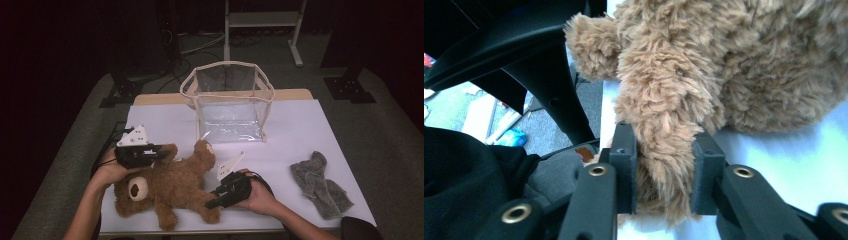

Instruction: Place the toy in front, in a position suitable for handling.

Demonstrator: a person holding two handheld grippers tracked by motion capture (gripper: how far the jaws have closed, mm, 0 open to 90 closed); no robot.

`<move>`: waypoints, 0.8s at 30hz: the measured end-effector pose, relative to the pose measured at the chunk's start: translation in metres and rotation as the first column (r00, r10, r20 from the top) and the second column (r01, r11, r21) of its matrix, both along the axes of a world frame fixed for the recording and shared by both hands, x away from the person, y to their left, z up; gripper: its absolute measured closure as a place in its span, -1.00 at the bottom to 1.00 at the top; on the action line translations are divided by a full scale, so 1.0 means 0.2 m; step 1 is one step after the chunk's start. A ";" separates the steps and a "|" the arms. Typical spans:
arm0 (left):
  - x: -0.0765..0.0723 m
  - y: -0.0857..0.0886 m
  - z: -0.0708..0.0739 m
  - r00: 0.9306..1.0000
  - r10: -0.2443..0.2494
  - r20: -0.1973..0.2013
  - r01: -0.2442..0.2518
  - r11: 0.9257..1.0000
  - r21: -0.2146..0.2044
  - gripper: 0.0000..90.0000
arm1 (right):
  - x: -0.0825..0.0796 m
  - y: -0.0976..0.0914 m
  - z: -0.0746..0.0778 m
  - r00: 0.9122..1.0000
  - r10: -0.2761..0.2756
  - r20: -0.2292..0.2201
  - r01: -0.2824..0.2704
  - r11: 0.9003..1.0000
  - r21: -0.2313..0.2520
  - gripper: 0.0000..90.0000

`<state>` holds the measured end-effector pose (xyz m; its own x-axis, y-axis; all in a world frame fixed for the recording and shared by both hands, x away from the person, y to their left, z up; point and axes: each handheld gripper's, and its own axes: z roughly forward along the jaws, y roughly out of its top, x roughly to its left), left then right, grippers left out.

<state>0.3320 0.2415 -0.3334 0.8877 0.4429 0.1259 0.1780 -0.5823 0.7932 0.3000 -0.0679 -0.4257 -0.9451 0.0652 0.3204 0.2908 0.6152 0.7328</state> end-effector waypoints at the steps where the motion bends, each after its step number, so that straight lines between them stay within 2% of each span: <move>1: 0.00 0.00 0.01 1.000 -0.001 0.003 0.001 1.000 -0.006 0.70 | 0.00 0.00 0.01 1.000 0.004 0.005 -0.004 1.000 -0.001 0.60; 4: -0.02 0.01 0.03 1.000 -0.007 0.013 0.008 0.999 -0.042 0.70 | -0.01 0.00 0.03 1.000 0.018 0.023 -0.018 1.000 -0.014 0.65; 6: -0.03 0.00 0.05 1.000 -0.012 0.022 0.013 0.999 -0.044 0.70 | -0.02 0.00 0.04 0.999 0.026 0.023 -0.026 1.000 -0.015 0.66; 8: -0.04 -0.01 0.09 0.999 -0.021 0.039 0.023 0.999 -0.045 0.70 | -0.04 -0.02 0.10 0.998 0.036 0.046 -0.036 0.999 -0.003 0.66; 9: -0.04 -0.01 0.09 0.999 -0.021 0.039 0.023 0.999 -0.045 0.70 | -0.04 -0.02 0.10 0.998 0.036 0.046 -0.036 0.999 -0.003 0.66; 10: -0.04 -0.03 0.12 0.998 -0.028 0.050 0.031 0.998 -0.049 0.70 | -0.05 -0.05 0.16 0.998 0.032 0.063 -0.033 0.999 0.006 0.66; 12: -0.04 -0.05 0.14 0.997 -0.040 0.063 0.044 0.997 -0.059 0.70 | -0.05 -0.09 0.21 0.996 0.024 0.087 -0.025 1.000 0.009 0.66; 14: -0.04 -0.07 0.16 0.997 -0.045 0.068 0.050 0.996 -0.072 0.70 | -0.05 -0.11 0.23 0.995 0.020 0.094 -0.021 1.000 0.011 0.66; 15: -0.04 -0.10 0.18 0.995 -0.059 0.076 0.066 0.994 -0.084 0.70 | -0.05 -0.18 0.28 0.994 0.008 0.107 -0.009 1.000 0.013 0.66; 17: -0.04 -0.12 0.19 0.994 -0.067 0.084 0.075 0.993 -0.088 0.70 | -0.05 -0.20 0.29 0.994 0.005 0.112 -0.006 1.000 0.011 0.66; 18: -0.03 -0.18 0.21 0.992 -0.094 0.089 0.102 0.991 -0.090 0.70 | -0.05 -0.28 0.33 0.992 -0.008 0.128 0.006 1.000 0.016 0.66; 20: -0.02 -0.21 0.22 0.990 -0.103 0.091 0.111 0.990 -0.087 0.70 | -0.05 -0.32 0.34 0.991 -0.015 0.132 0.013 1.000 0.019 0.65; 21: -0.02 -0.25 0.23 0.988 -0.124 0.096 0.131 0.989 -0.070 0.70 | -0.06 -0.34 0.34 0.991 -0.022 0.134 0.020 1.000 0.020 0.65; 22: -0.01 -0.32 0.25 0.983 -0.150 0.102 0.158 0.985 -0.071 0.70 | -0.06 -0.43 0.36 0.989 -0.045 0.137 0.043 0.999 0.019 0.65; 24: 0.01 -0.38 0.26 0.979 -0.172 0.105 0.181 0.981 -0.074 0.70 | -0.06 -0.50 0.36 0.988 -0.067 0.141 0.066 0.998 0.018 0.65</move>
